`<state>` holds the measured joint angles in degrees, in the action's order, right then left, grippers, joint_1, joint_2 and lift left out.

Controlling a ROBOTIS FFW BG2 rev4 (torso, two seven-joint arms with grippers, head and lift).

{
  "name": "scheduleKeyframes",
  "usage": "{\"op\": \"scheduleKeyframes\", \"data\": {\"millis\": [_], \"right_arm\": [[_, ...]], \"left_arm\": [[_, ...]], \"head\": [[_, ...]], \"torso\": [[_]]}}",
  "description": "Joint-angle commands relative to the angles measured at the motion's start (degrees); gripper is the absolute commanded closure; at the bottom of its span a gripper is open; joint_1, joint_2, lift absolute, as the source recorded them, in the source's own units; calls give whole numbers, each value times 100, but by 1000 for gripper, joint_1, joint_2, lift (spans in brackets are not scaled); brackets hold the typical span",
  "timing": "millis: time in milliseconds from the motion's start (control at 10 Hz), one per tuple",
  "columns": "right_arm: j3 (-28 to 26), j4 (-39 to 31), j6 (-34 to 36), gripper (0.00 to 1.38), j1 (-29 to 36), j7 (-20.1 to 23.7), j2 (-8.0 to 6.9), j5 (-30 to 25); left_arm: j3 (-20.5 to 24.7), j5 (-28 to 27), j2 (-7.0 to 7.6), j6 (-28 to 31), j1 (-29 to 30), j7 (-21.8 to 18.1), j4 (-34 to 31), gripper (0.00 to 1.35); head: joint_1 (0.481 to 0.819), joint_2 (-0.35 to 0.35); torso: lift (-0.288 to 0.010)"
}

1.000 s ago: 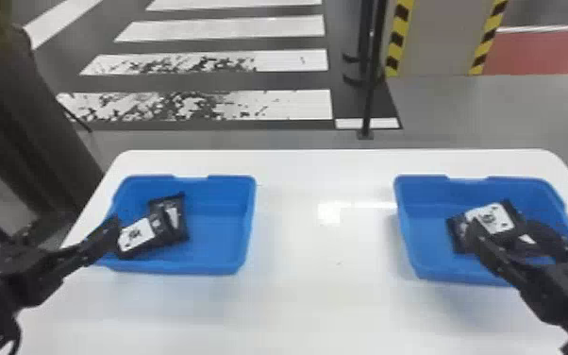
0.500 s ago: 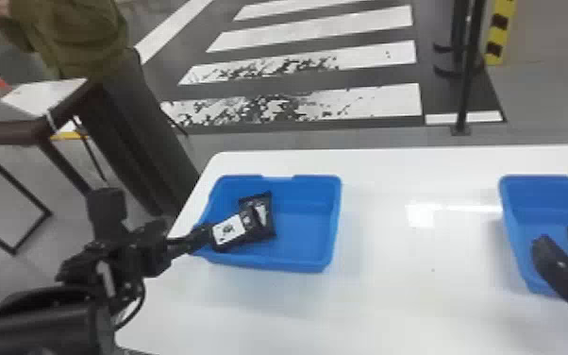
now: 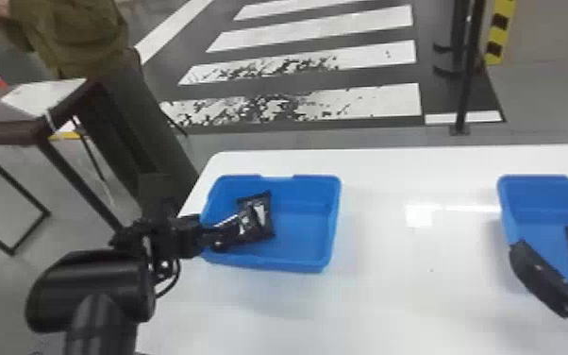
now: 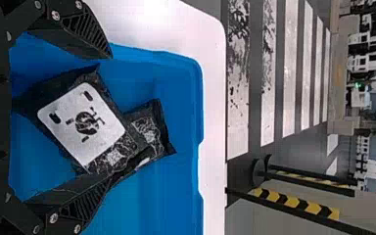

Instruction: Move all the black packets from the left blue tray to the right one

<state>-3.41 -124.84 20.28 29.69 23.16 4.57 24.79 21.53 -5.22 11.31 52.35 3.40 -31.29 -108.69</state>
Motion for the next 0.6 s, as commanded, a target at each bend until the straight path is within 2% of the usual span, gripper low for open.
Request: {"op": "scheduleKeyframes", "data": {"millis": [0, 200, 500], "right_arm": [[21, 60, 25, 156, -45, 22, 0, 81], [66, 158, 53, 156, -101, 83, 0, 172], [89, 243, 53, 156, -129, 101, 0, 309]], "left_arm": [[-142, -198, 38, 221, -213, -9, 175, 173], [-417, -301, 170, 446, -495, -97, 568, 176], [-611, -392, 240, 615, -818, -167, 1075, 191]], "head": [[695, 319], [695, 315], [695, 314]], "torso": [[-140], [-140], [-140]]}}
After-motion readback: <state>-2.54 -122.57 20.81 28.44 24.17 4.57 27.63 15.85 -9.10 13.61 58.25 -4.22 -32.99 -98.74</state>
